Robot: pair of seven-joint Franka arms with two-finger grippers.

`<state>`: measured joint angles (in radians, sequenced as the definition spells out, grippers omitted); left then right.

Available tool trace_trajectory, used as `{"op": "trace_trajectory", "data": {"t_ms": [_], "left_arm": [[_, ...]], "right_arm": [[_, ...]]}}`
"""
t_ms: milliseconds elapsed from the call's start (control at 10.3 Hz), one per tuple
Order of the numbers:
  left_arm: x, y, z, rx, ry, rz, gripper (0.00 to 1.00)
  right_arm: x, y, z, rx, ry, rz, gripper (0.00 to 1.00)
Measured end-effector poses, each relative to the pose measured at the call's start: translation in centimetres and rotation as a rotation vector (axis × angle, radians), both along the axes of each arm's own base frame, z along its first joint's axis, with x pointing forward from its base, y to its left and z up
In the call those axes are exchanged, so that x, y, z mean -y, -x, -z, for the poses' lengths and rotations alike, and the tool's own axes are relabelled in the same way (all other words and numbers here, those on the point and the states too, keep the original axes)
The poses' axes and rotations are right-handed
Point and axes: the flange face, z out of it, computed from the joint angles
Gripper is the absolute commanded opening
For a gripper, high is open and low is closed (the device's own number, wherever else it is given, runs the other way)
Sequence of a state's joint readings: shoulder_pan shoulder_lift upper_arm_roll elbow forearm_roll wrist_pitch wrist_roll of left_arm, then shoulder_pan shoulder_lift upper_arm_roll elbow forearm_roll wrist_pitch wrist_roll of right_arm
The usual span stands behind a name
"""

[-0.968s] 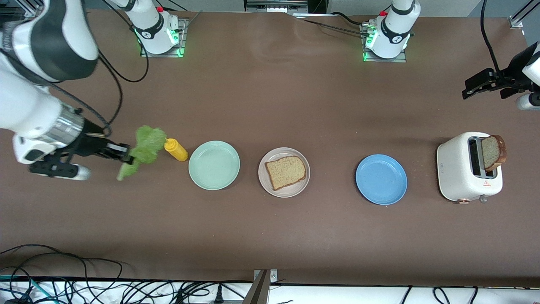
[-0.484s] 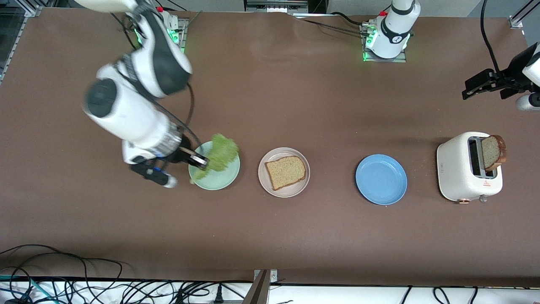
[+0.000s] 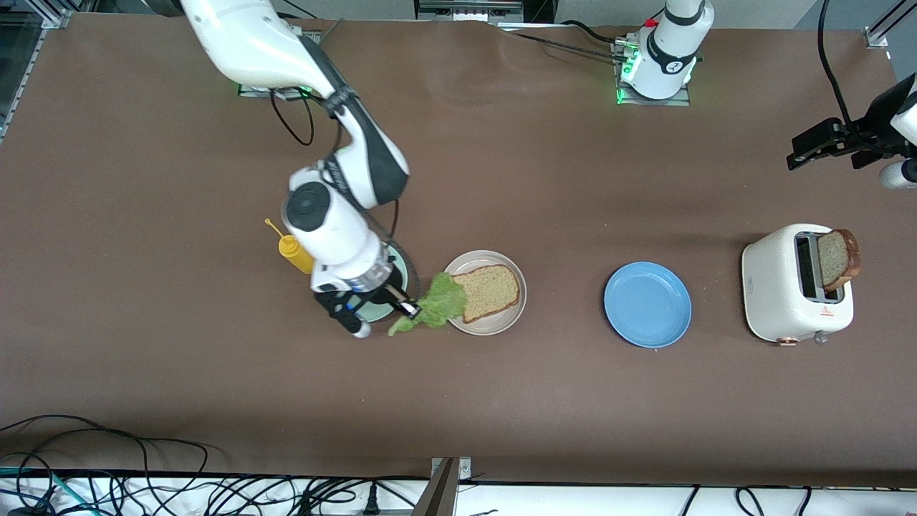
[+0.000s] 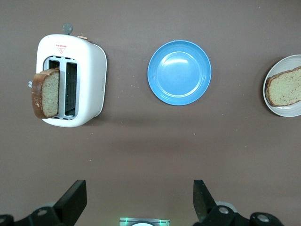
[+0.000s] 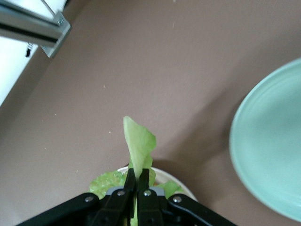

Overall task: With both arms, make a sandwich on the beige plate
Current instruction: 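Carry the lettuce leaf over the bread on the beige plate, then lower the lettuce onto the bread and open the right gripper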

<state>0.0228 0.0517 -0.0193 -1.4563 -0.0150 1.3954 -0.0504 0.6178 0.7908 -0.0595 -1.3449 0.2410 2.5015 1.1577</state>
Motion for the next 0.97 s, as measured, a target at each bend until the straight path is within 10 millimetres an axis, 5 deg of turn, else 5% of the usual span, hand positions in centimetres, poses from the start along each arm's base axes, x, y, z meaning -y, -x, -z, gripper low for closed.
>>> {"op": "trace_trajectory", "data": {"t_ms": [290,774,968], "left_arm": [[0.0,0.0,0.0,0.000,0.000,0.000,1.00],[0.0,0.0,0.0,0.000,0.000,-0.001,1.00],[0.0,0.0,0.0,0.000,0.000,-0.001,1.00]], "right_arm": [[-4.8,3.1,3.9,-0.025,-0.036,0.074,0.00],[-8.0,6.4,5.2,-0.116,-0.003,0.073,0.02],[-8.2,6.8,5.4,-0.130,0.009,0.067,0.86]]}}
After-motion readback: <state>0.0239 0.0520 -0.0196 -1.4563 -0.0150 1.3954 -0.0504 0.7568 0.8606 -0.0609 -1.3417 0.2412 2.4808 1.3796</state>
